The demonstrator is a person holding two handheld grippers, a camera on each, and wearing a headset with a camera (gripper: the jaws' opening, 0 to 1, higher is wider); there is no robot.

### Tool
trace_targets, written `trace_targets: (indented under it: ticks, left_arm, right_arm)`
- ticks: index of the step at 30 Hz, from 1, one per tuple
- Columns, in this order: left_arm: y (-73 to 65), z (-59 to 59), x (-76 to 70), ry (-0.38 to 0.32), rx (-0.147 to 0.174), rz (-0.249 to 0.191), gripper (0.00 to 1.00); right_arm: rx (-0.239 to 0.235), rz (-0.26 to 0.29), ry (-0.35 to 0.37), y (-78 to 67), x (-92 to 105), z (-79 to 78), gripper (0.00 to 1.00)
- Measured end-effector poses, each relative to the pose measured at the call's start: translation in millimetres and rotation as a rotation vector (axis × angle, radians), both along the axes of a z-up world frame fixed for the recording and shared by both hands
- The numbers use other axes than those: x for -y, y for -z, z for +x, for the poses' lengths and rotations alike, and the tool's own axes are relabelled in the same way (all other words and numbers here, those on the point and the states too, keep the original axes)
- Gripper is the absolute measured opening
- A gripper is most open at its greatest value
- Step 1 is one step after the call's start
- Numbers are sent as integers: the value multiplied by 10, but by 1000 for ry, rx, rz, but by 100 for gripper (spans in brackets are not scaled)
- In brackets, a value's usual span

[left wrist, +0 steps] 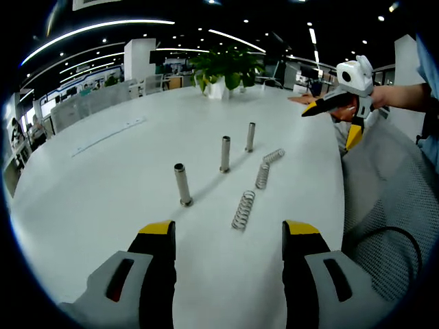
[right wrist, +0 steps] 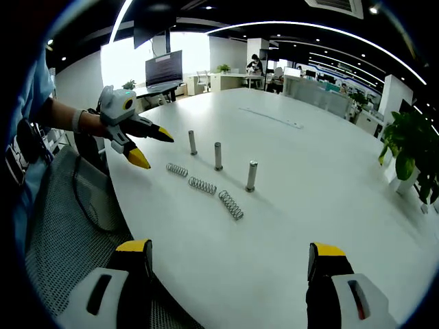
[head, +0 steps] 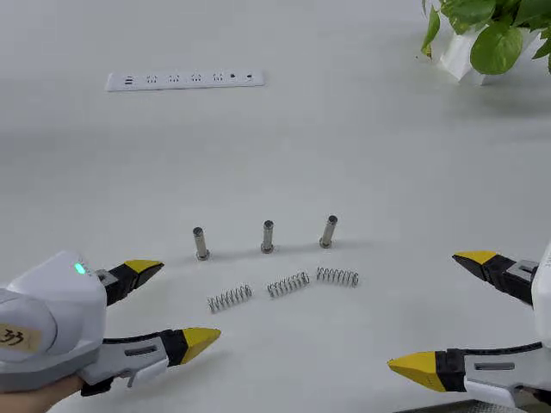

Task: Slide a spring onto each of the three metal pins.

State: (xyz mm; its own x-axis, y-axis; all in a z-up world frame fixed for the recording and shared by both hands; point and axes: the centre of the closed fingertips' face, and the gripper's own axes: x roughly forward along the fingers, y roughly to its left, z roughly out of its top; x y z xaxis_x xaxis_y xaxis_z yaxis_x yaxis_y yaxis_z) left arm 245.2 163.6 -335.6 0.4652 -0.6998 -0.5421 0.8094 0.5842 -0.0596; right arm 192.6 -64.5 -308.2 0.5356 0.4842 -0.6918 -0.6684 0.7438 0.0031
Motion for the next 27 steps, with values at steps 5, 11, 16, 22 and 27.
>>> trace_targets:
  ticks: [5,11,16,22,27]
  left_arm:
    - [33,-3,45,15,6,-2,49]
    - [69,26,91,33,19,3,33]
    - [98,28,146,59,22,14,24]
    - [150,40,193,81,22,30,19]
    - [187,25,200,101,21,39,13]
  right_arm:
    - [1,-1,-1,1,11,5,94]
    - [16,34,-25,-65,-49,3,97]
    - [18,33,-32,-78,-53,6,99]
    - [15,27,-34,-85,-40,-8,99]
    - [16,28,-26,-107,-35,-22,99]
